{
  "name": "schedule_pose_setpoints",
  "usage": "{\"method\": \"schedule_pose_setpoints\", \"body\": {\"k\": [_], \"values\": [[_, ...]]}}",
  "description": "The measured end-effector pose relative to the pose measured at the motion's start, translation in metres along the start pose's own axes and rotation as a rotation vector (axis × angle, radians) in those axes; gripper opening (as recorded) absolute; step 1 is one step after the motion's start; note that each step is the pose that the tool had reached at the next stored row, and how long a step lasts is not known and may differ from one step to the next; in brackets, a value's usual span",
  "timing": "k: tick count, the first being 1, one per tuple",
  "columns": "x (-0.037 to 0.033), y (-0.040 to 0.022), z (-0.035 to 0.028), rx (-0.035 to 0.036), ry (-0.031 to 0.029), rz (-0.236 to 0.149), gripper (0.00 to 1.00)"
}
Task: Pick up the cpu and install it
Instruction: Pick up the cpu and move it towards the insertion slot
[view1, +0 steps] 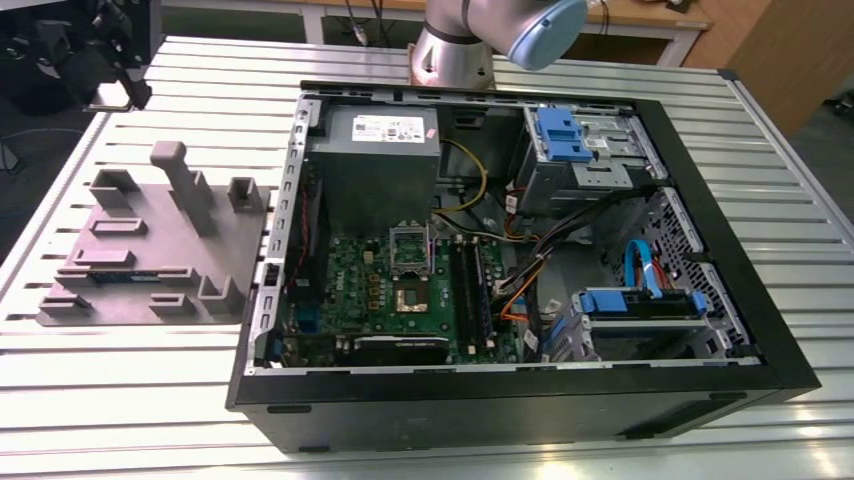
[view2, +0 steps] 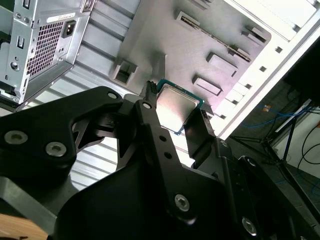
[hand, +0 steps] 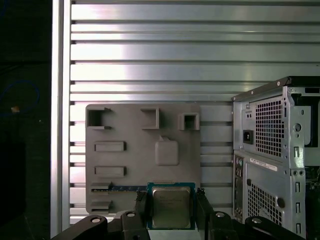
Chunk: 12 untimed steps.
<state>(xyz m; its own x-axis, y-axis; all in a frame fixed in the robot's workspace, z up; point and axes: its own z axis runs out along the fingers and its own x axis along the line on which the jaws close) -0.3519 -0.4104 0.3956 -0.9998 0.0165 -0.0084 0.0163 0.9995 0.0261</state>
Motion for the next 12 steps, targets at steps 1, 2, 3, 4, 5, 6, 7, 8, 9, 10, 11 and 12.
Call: {"method": "schedule_pose_setpoints", "body": {"k": [1, 2, 3, 4, 5, 6, 7, 8, 9, 10, 11, 12], "values": [[-0.0002, 0.0000, 0.0000, 0.0000, 0.0000, 0.000, 0.47], [-0.0005, 0.0000, 0.0000, 0.0000, 0.0000, 0.000, 0.47], [-0.0007, 0.0000, 0.0000, 0.0000, 0.0000, 0.000, 0.47], [-0.0010, 0.0000, 0.0000, 0.0000, 0.0000, 0.000, 0.47], [-0.0013, 0.0000, 0.0000, 0.0000, 0.0000, 0.000, 0.47], [-0.0016, 0.0000, 0.0000, 0.0001, 0.0000, 0.000, 0.47], [-0.0019, 0.0000, 0.0000, 0.0000, 0.0000, 0.000, 0.47], [-0.0022, 0.0001, 0.0000, 0.0001, 0.0000, 0.000, 0.47], [-0.0025, 0.0001, 0.0000, 0.0000, -0.0001, 0.000, 0.47], [-0.0027, 0.0000, 0.0000, 0.0000, 0.0000, 0.000, 0.47], [-0.0030, 0.0000, 0.0001, -0.0001, -0.0001, 0.000, 0.47], [-0.0031, 0.0001, 0.0000, 0.0001, 0.0000, 0.000, 0.47]]}}
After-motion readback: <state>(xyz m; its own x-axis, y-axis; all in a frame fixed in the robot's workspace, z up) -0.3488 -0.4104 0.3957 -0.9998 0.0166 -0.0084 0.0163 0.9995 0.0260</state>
